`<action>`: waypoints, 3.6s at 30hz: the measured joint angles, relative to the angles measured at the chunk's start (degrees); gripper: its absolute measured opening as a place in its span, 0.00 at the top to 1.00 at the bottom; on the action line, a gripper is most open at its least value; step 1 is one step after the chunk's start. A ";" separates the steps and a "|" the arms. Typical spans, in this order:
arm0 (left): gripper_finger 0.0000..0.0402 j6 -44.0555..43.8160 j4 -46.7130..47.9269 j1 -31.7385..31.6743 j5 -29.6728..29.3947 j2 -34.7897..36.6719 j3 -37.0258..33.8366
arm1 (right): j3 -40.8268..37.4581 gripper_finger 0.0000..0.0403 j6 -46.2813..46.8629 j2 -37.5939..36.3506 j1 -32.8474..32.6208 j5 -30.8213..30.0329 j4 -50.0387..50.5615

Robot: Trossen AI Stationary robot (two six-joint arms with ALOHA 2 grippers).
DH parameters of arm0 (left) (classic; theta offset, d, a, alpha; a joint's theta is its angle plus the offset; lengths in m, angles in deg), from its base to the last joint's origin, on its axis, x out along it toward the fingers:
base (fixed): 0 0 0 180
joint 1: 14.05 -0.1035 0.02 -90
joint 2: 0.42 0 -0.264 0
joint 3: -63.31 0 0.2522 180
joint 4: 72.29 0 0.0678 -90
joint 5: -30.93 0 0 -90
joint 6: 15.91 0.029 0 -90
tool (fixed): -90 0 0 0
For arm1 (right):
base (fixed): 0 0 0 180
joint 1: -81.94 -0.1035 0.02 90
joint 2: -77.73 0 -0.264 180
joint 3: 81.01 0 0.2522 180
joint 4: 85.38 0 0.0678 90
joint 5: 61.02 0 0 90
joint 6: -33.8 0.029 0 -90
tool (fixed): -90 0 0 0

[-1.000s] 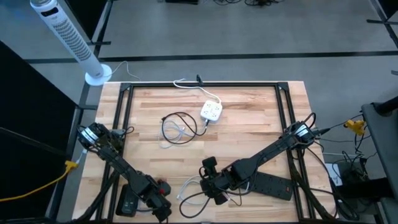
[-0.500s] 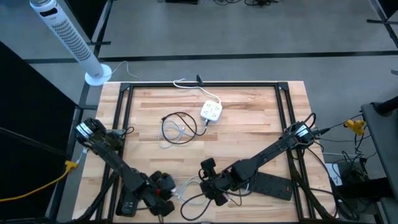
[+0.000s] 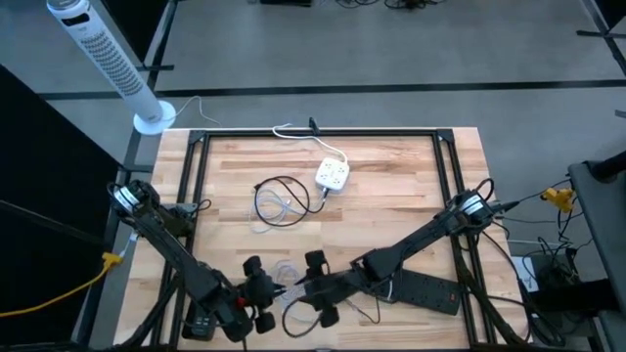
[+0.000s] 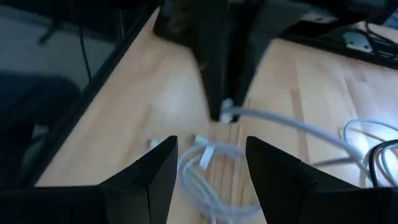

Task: Plug in charger cables
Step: Insert the white charger cable into the black outlet

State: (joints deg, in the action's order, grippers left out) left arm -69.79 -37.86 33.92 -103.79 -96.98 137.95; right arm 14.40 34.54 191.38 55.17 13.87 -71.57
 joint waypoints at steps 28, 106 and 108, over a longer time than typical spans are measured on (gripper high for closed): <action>0.96 9.06 -5.05 -0.07 -6.33 -0.09 0.07 | -1.32 0.58 8.64 -0.11 2.17 4.84 -9.75; 0.94 -18.56 24.52 2.59 80.54 -3.70 -2.05 | -1.82 1.00 3.93 -4.08 0.88 2.02 1.26; 0.94 -17.05 24.20 1.17 79.56 -3.76 -2.06 | -1.82 1.00 3.75 -4.07 0.90 2.02 1.17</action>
State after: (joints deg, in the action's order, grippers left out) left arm -86.84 -13.66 35.09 -24.22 -100.74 135.89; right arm 12.58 38.29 187.31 56.07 15.90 -70.40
